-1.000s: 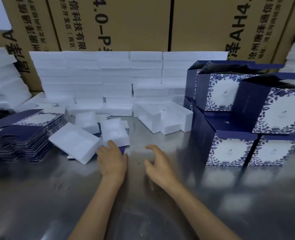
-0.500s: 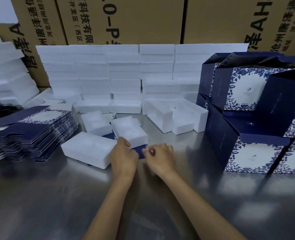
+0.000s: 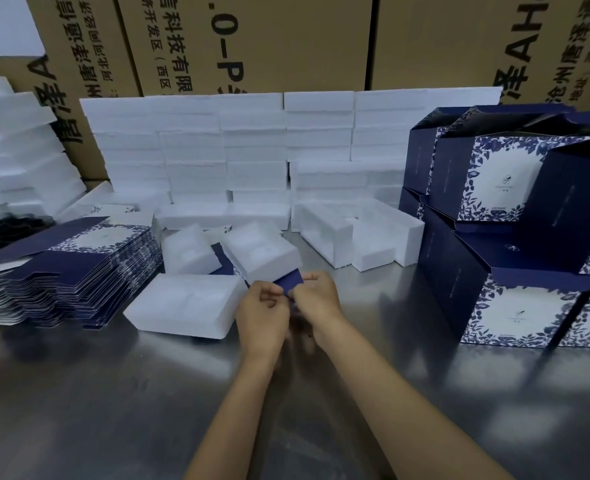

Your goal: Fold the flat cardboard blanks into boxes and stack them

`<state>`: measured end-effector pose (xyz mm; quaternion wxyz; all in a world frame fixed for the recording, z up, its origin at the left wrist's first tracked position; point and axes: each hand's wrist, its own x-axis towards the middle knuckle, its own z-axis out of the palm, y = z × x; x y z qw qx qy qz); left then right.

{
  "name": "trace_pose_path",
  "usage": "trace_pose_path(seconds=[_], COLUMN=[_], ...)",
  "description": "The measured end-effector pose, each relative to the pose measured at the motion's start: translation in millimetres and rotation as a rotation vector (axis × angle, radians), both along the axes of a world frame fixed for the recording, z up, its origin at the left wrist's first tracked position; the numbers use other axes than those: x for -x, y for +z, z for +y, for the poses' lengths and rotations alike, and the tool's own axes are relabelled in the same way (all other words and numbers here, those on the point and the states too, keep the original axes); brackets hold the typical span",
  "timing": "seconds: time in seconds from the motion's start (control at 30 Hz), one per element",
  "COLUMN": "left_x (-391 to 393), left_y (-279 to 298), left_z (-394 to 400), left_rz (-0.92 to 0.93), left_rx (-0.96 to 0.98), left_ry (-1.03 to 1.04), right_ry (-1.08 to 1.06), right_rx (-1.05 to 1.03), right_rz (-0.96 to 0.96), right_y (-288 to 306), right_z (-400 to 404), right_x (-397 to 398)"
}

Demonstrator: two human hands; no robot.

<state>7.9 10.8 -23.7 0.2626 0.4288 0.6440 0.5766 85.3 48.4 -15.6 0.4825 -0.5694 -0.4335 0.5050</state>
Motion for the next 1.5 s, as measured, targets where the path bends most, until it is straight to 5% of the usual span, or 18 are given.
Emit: trace_pose_path(seconds=[0.17,0.37,0.63,0.77,0.97,1.13,1.27,1.37,1.5], left_x=[-5,-28,-25,-11,-2,3,2,2,2], left_y=[7,4,8,11,8,12,20,23,26], left_z=[-5,-13,-10,-6,0,0,-4,-6,-10], left_rz=[-0.058,-0.014,-0.159,-0.307,-0.598,-0.743,-0.727,-0.74,-0.54], left_rx=[-0.168,-0.207,-0.203,-0.247,-0.071,-0.037,-0.14,-0.243,-0.348], left_ry=[-0.14,-0.324,-0.278,-0.228,-0.534,-0.56,-0.736,-0.631,-0.522], right_ry=[-0.088,-0.175,-0.302,-0.214,-0.11,-0.031,0.061,0.097,0.118], right_rx=[-0.145,-0.42,-0.651,-0.628,-0.536,-0.502,-0.447,-0.4,-0.378], right_rz=[0.189,0.177,0.312,0.44,0.567,0.638,0.644,0.62,0.433], right_y=[25,45,69,69,51,47,44,43,38], right_z=[3,-7,-40,-58,-70,-74,-75,-75,-73], right_x=[-16,-56,-130,-151,-150,-154,-148,-146,-147])
